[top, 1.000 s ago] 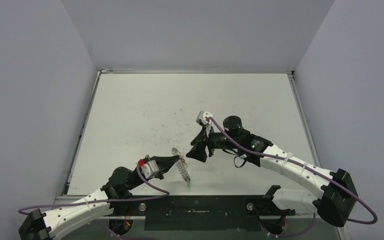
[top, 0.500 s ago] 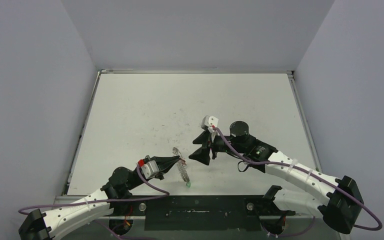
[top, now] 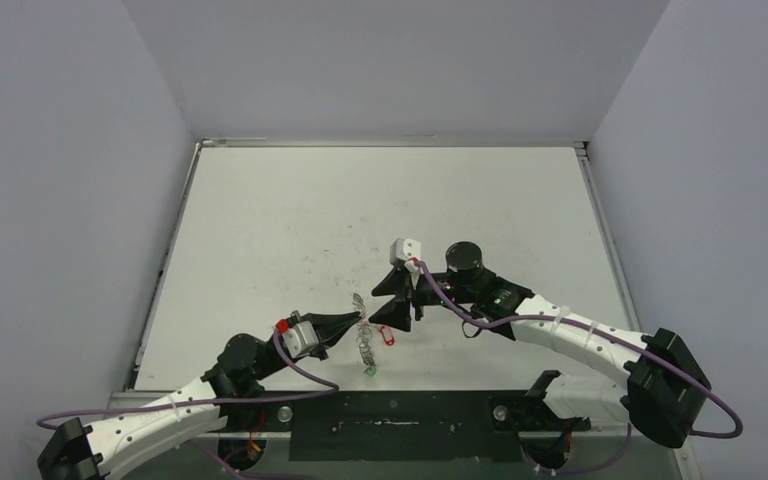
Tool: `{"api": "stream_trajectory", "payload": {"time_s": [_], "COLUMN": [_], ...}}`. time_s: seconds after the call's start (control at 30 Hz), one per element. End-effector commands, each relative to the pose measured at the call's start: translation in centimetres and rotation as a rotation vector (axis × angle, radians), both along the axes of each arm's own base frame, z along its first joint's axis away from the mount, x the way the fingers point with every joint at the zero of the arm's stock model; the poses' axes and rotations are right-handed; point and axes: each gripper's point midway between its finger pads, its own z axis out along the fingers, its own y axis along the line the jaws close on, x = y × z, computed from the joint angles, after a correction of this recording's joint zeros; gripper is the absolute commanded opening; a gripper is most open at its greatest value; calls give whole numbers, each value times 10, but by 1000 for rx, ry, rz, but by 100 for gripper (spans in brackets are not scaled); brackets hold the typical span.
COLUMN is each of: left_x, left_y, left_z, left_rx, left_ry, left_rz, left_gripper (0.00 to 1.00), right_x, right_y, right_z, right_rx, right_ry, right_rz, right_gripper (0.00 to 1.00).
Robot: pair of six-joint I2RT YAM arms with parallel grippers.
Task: Put the keys on the keyring
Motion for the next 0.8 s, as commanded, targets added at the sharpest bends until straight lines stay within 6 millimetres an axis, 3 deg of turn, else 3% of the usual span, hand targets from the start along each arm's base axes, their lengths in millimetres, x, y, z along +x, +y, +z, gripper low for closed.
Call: {"api": "stream_trajectory", "payload": {"time_s": [0.0, 0.27, 0.47, 0.77], "left_x": [-6, -6, -6, -8], "left_y": [1, 2, 2, 1], "left_z": [3, 6, 7, 7], "left_rx": [-50, -58, -63, -62], "left_ry": [-18, -24, -28, -24], "left_rz": [-20, -22, -22, -32], "left_gripper": [0, 0, 0, 0], "right_x": [-5, -11, -14, -11], "right_y": [13, 21, 21, 28], "right_z": [34, 24, 9, 10], "right_rx": [144, 131, 94, 111], "right_ry": [-84, -76, -77, -69], "right_rz": [73, 135, 163, 166], "right_gripper": [54, 43, 39, 13]}}
